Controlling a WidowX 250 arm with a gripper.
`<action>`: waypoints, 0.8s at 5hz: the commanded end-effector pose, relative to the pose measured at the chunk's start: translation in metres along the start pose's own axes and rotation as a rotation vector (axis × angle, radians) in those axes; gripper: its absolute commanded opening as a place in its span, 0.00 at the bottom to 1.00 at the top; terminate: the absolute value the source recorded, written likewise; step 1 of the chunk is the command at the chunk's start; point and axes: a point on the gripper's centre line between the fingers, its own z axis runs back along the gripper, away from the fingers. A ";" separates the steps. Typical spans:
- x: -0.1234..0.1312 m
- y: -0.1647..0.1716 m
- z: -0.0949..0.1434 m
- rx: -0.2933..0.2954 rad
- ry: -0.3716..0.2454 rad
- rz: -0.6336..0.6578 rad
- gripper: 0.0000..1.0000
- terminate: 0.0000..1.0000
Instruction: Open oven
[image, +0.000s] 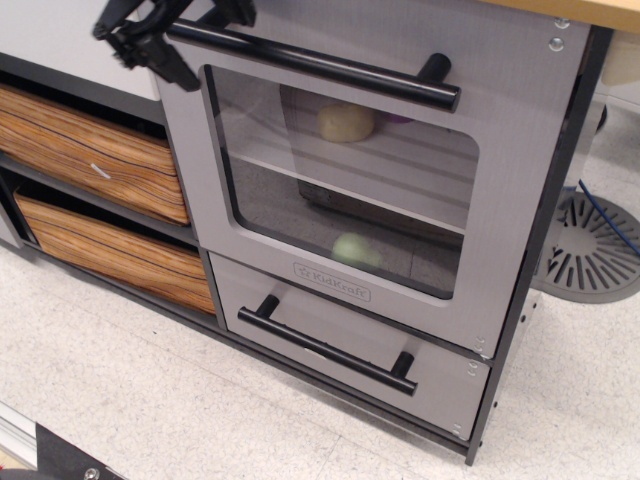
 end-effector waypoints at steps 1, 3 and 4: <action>0.008 0.010 -0.017 0.013 -0.114 -0.062 1.00 0.00; 0.005 0.041 -0.005 0.050 -0.074 -0.155 1.00 0.00; -0.001 0.041 0.006 0.037 -0.071 -0.181 1.00 0.00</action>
